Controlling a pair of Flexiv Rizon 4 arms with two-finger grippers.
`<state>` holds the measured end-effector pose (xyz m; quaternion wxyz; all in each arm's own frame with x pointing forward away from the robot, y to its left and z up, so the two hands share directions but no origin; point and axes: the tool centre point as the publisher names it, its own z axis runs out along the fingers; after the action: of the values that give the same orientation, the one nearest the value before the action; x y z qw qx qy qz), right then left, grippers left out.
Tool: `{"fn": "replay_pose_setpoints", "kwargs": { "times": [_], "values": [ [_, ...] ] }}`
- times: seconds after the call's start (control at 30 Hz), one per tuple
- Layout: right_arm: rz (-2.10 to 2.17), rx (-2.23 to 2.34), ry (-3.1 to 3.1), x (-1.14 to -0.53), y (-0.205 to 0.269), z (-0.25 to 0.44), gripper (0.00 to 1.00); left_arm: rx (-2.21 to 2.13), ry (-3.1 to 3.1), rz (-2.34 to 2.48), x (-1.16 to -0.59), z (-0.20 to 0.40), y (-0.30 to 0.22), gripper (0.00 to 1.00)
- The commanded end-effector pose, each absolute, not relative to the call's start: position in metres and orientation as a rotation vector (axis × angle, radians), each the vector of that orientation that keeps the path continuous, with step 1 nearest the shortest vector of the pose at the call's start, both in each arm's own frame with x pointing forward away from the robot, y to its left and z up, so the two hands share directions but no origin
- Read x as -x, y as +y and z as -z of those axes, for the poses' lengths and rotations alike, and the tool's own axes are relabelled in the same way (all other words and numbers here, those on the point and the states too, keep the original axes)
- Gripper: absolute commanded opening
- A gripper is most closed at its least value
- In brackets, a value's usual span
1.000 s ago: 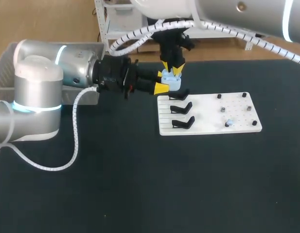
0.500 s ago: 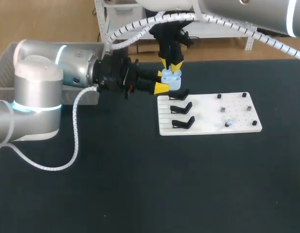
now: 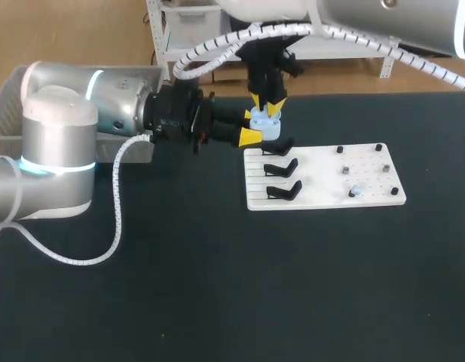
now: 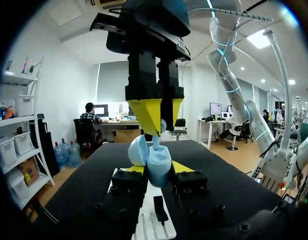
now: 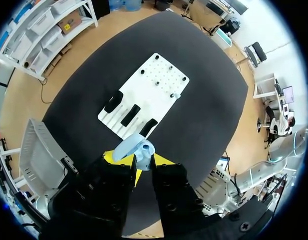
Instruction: Pick up each earbud case from the left stands, insert the matching earbuds, close the lid, and place the case in the box.
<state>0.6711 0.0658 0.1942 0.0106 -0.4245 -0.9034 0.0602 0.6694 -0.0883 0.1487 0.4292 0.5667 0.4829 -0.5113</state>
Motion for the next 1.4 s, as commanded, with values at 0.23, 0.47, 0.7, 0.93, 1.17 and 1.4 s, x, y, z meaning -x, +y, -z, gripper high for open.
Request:
{"fn": "replay_pose_setpoints", "kwargs": {
  "times": [0.23,0.47,0.7,0.93,1.17,1.4],
  "values": [
    [-0.187,1.325,-2.814,-0.670,0.062,-0.190,0.00,-1.411,1.206,1.272,-0.668,-0.149,-0.088,0.00],
    [-0.197,1.331,-2.818,-0.669,0.060,-0.189,0.00,-1.411,1.206,1.272,-0.668,-0.149,-0.088,0.00],
    [-0.214,1.327,-2.824,-0.669,0.060,-0.187,0.00,-1.411,1.206,1.272,-0.668,-0.149,-0.088,0.00],
    [-0.229,1.324,-2.828,-0.670,0.060,-0.184,0.00,-1.411,1.206,1.272,-0.668,-0.149,-0.088,0.00],
    [-0.230,1.331,-2.829,-0.670,0.060,-0.184,0.49,-1.411,1.206,1.272,-0.668,-0.149,-0.088,0.00],
    [-0.146,1.337,-2.828,-0.657,0.054,-0.191,1.00,-1.411,1.206,1.272,-0.668,-0.149,-0.088,0.00]
  ]
}}
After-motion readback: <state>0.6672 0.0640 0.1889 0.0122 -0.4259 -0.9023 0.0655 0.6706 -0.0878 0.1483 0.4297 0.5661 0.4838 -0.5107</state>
